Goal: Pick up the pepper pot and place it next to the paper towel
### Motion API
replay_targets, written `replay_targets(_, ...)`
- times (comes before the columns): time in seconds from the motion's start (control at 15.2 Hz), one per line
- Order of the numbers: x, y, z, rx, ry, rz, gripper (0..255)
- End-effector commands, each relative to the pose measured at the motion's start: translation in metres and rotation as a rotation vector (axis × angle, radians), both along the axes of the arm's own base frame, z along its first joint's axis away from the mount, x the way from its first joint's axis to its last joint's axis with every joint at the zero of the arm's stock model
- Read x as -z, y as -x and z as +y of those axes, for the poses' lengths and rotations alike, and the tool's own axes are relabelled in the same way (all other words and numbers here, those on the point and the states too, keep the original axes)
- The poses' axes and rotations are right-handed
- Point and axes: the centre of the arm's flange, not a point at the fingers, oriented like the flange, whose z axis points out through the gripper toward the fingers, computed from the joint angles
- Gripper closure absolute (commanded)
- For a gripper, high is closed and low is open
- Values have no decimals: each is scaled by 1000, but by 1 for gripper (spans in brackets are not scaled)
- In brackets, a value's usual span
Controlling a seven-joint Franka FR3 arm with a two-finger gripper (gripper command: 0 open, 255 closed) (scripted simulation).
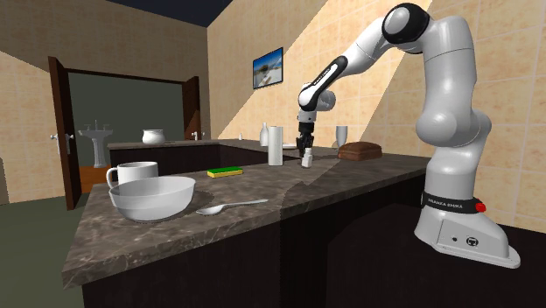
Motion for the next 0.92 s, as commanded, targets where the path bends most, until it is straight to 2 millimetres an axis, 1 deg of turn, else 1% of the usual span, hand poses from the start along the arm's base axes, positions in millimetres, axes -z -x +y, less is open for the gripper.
replay_targets(0.0, 0, 0, 0, 0, 0, 0, 255)
replay_targets(0.07, 0, 0, 0, 0, 0, 0, 0)
replay_targets(0.4, 0, 0, 0, 0, 0, 0, 0)
replay_targets(0.59, -39, 4, 1, 0, 0, 0, 0)
replay_targets(0.66, -50, 4, 2, 0, 0, 0, 0)
replay_targets(0.86, -50, 4, 2, 0, 0, 0, 0)
